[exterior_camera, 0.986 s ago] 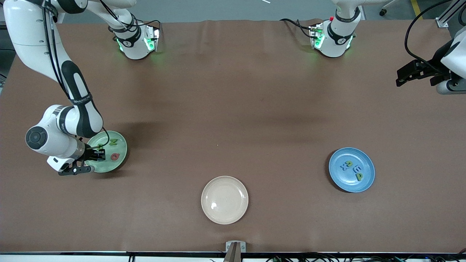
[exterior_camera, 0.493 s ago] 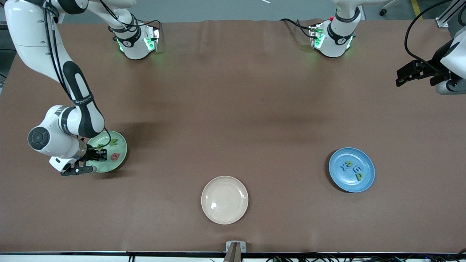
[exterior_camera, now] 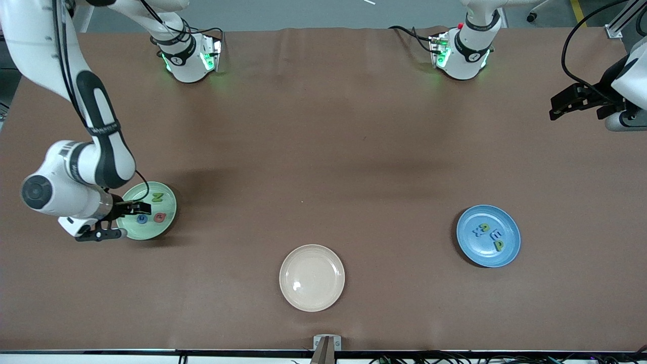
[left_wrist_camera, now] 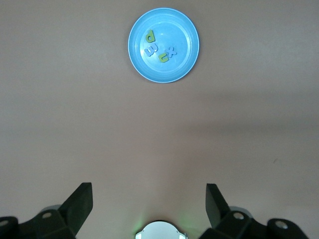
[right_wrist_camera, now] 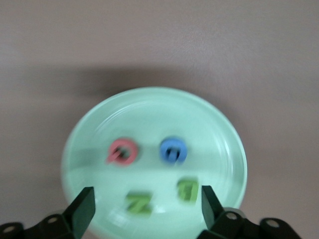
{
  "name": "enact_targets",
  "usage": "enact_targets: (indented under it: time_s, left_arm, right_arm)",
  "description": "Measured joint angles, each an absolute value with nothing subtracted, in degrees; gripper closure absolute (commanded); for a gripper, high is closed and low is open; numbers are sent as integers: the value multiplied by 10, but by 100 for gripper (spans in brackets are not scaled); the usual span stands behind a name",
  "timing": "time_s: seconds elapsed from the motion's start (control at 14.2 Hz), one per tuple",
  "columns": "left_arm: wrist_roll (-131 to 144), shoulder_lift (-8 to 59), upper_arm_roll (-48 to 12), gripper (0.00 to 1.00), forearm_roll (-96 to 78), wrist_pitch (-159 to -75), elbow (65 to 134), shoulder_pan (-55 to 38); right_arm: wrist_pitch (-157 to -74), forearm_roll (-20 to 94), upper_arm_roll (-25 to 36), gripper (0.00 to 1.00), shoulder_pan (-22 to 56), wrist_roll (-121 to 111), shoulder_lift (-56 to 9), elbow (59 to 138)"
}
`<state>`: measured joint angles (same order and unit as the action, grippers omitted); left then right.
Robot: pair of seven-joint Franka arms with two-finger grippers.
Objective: Sort upper and lower case letters into plates
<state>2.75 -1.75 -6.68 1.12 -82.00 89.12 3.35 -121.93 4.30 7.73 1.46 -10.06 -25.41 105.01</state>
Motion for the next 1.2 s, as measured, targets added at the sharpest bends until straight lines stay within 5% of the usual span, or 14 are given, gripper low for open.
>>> enact_targets:
  time_s: [0.49,0.84,1.2]
  left_arm:
    - [27,-18,-67,0,11,-820,891,33]
    - [27,-18,-68,0,11,-820,891,33]
    - [27,-19,-69,0,11,-820,889,33]
  right_arm:
    - [-907,24,76,3,27,-46,-17,978]
    - [-848,22,74,0,27,-41,-15,836]
    - [-846,14,74,0,28,-41,-46,821]
